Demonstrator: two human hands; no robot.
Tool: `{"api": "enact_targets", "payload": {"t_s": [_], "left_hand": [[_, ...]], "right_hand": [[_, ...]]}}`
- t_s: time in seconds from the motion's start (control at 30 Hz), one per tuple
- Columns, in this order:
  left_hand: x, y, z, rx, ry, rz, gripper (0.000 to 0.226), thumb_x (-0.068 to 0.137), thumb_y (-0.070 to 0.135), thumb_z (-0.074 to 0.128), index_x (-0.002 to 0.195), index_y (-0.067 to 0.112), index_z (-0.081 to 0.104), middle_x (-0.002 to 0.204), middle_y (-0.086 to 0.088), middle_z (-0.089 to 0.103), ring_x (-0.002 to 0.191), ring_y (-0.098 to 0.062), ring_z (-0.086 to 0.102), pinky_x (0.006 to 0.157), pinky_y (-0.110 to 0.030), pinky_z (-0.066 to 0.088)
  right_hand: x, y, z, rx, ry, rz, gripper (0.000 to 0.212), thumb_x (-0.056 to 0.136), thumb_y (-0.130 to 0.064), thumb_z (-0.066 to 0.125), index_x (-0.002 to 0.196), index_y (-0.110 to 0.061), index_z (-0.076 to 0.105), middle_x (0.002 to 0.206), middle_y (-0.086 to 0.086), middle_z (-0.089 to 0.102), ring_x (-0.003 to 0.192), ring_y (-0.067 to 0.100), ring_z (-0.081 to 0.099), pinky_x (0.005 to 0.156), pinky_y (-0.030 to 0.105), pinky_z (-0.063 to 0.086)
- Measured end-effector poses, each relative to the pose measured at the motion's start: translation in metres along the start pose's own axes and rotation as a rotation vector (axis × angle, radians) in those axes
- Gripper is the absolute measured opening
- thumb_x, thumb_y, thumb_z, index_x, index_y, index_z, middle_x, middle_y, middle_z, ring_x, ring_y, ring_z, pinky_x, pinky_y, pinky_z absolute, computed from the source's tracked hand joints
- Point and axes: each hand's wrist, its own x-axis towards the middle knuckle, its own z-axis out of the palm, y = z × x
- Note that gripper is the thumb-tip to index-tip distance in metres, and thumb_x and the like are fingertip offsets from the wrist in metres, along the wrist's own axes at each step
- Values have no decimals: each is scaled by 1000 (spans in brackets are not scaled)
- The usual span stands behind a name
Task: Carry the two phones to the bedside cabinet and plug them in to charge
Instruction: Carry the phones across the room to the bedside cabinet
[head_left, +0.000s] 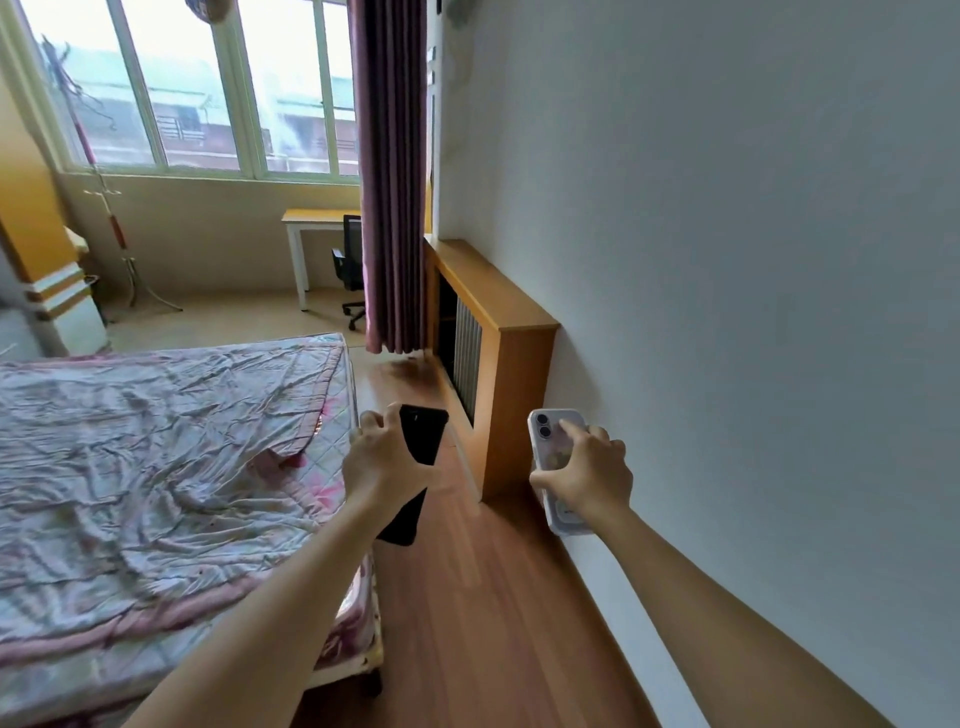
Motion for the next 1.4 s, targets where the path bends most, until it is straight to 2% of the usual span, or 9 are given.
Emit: {"api": "enact_targets", "payload": {"t_s": [0.2, 0.4, 0.63, 0.8, 1.1, 1.4], "left_hand": [[61, 5, 23, 34, 21, -33, 86, 61, 38, 75, 135, 18, 34, 123, -11, 45, 112, -30, 48, 77, -34, 44], [120, 8, 46, -15, 49, -111, 86, 56, 43, 75, 130, 19, 37, 119, -9, 46, 107, -29, 49, 71, -32, 42], [194, 26, 66, -7, 86, -194, 89, 52, 44, 75, 130, 21, 37, 118, -9, 45, 107, -29, 48, 73, -34, 46], [238, 38, 81, -10, 110, -222, 94, 51, 47, 75, 132, 20, 35, 120, -10, 44, 110, -30, 47, 80, -38, 47], [332, 37, 114, -7, 96, -237, 97, 52, 45, 74, 136, 20, 32, 121, -9, 43, 110, -29, 47, 77, -36, 49], [469, 11, 142, -27, 98, -242, 98, 54, 43, 75, 138, 18, 31, 125, -10, 42, 114, -28, 45, 74, -34, 46]], "right_hand": [[73, -6, 19, -14, -37, -23, 83, 67, -49, 74, 141, -29, 40, 134, 6, 48, 118, 29, 44, 78, 35, 49], [150, -5, 38, -5, -69, -85, 85, 68, -48, 74, 142, -27, 39, 136, 6, 47, 120, 30, 43, 80, 36, 48], [248, 0, 52, -2, -110, -109, 86, 68, -49, 75, 143, -28, 38, 140, 5, 46, 124, 30, 41, 86, 39, 49], [306, 1, 64, -12, -143, -140, 85, 69, -48, 75, 143, -28, 39, 138, 5, 47, 122, 29, 41, 84, 37, 48], [396, -12, 98, 22, -177, -159, 85, 68, -45, 75, 144, -28, 38, 139, 5, 45, 122, 29, 40, 82, 36, 48], [506, -51, 158, -8, -188, -147, 85, 69, -47, 74, 143, -28, 38, 140, 5, 46, 122, 29, 40, 82, 37, 48]]}}
